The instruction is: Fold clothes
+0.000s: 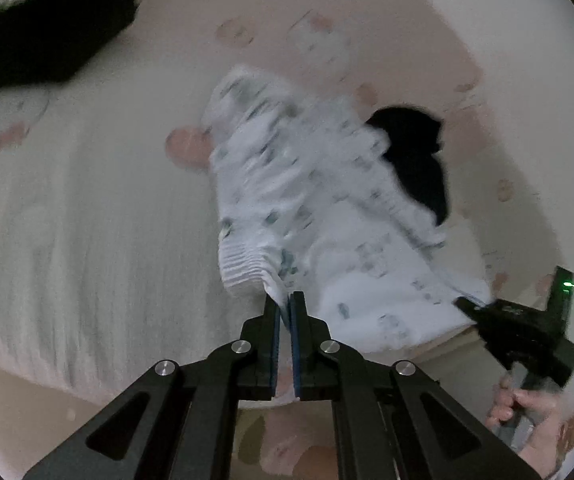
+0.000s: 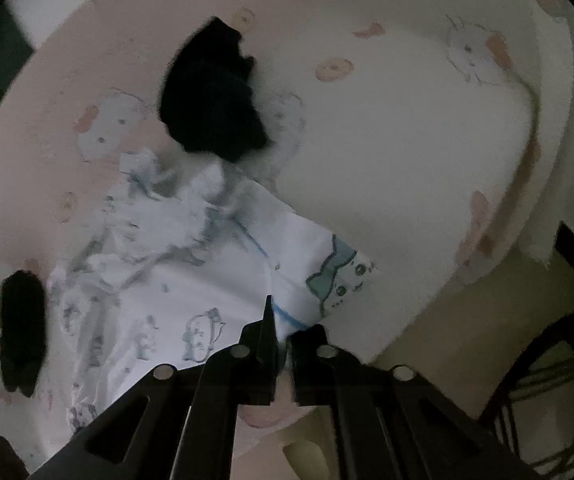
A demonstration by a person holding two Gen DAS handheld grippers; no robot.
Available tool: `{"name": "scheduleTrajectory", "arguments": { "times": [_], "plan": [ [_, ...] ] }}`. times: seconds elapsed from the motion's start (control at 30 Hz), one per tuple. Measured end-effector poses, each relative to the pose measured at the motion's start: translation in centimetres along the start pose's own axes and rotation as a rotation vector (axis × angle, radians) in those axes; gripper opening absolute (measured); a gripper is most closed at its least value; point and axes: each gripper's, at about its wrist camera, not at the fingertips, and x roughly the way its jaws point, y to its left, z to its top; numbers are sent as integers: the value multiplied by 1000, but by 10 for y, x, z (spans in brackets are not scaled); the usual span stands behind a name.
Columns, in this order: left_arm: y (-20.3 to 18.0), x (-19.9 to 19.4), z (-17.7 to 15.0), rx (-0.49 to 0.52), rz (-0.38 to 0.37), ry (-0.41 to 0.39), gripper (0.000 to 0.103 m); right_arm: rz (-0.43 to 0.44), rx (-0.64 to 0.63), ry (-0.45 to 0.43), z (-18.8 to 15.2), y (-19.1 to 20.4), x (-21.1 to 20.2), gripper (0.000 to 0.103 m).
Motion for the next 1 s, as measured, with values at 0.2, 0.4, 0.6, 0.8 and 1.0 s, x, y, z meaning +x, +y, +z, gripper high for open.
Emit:
{"name": "scheduleTrajectory", "arguments": {
  "times": [0.2, 0.4, 0.6, 0.8, 1.0],
  "plan": [
    [-19, -20, 14, 104, -34, -15, 47, -1, -58, -178, 1, 15, -35, 65],
    [-16, -33, 27, 122, -53, -25, 88, -22, -124, -215, 16, 37, -59, 66],
    [-2, -33, 49, 112, -62, -10, 88, 41, -94, -195, 25, 70, -62, 72],
    [3, -20, 101, 121, -44, 72, 88, 69, -173, -136, 41, 123, -47, 72],
    [-35, -26, 178, 252, -62, 141, 88, 85, -331, -84, 76, 180, -32, 72]
  ]
}}
